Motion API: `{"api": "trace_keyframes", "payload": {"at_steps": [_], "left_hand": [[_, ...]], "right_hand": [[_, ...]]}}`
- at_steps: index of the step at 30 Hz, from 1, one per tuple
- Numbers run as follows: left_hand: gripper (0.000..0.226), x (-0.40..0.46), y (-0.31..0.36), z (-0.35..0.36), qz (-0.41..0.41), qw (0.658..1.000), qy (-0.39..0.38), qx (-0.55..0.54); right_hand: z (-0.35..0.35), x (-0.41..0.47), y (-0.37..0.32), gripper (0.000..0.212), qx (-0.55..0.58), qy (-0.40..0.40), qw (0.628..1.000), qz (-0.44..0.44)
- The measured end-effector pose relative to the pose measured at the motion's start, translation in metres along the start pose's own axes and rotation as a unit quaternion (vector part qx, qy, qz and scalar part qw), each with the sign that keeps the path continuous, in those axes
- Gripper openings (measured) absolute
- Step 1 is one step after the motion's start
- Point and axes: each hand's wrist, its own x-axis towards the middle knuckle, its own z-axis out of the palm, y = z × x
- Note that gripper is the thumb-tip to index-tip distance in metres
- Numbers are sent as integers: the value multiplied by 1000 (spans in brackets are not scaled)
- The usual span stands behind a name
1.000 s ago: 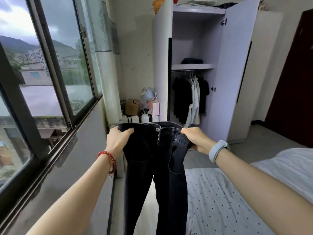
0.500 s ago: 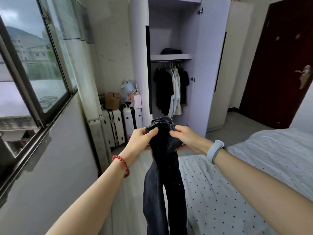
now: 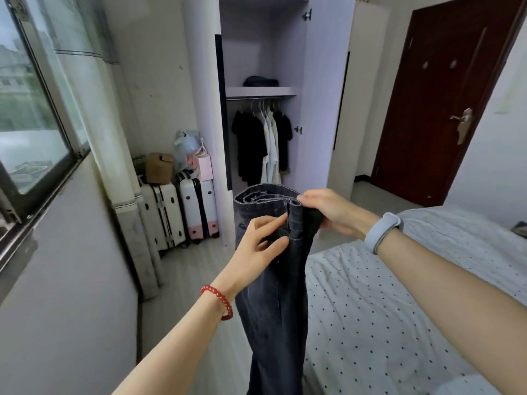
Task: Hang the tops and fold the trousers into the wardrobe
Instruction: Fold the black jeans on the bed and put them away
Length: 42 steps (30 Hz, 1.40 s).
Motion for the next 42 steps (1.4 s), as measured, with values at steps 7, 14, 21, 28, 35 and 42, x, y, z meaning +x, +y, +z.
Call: {"api": "trace_keyframes", "payload": {"at_steps": [7,14,21,28,35,42], "left_hand": [[41,19,-14,13,27,998,21,48],[39,32,-24,10,55,997,3,55],[90,47,-51,-26,-94,981,134,-103],[7,61,-51,-32,-139,966,156,-154],[8,92,-4,-14,-22,973,196,-123],[10,166,41,34,47,987,140,-62]], "right_hand": [[0,-6,-6,18,-5,-72,997,24],[-8,-6,24,38,94,-54,994,-4],[-18,-15,17,41,57,-68,996,-28],[-12,-4,15,30,170,7,984,-60],[-32,-5,3,11,-162,338,895,-241],[-100,-21,-2,25,-320,490,753,-300]]}}
